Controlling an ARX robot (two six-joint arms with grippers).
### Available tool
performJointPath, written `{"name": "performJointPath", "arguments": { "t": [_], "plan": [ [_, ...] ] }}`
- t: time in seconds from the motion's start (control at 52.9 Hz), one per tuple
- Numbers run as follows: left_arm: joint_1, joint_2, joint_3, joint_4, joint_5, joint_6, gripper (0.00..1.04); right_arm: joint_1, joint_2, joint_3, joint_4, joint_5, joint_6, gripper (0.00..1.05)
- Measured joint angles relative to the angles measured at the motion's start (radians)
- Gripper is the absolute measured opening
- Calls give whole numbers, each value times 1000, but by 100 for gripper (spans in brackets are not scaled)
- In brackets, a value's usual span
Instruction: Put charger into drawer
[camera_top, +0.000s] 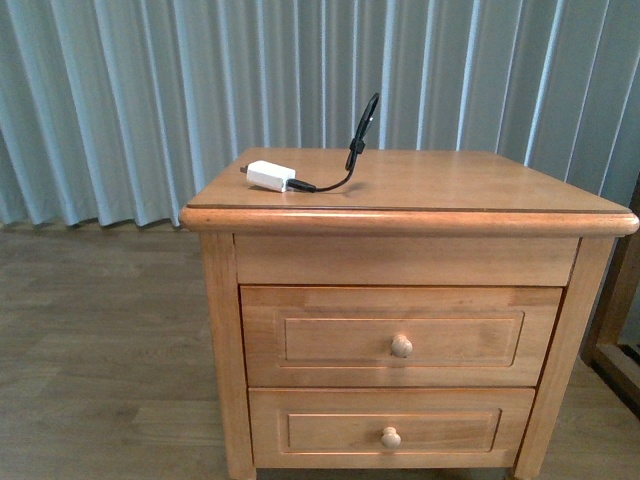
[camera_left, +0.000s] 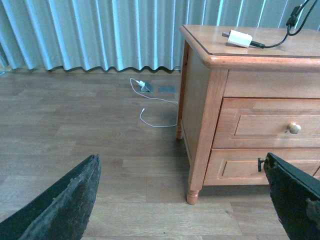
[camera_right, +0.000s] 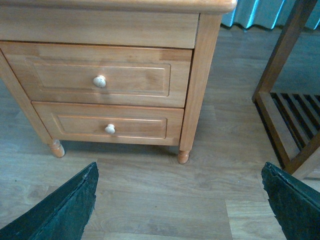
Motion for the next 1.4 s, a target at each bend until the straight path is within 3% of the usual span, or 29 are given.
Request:
{"name": "performJointPath", "arguments": {
  "t": [0.359, 0.548, 0.888, 1.399],
  "plan": [
    [0, 0, 0, 0, 0, 0, 99, 145, 688, 230, 418, 81, -6, 97],
    [0, 0, 0, 0, 0, 0, 99, 206, 963, 374, 529, 126, 14, 97],
    [0, 0, 0, 0, 0, 0, 99, 272, 1282, 623, 562, 181, 85, 97],
    [0, 0, 0, 0, 0, 0, 99, 275, 1643, 975, 512, 214, 147, 97]
  ]
}}
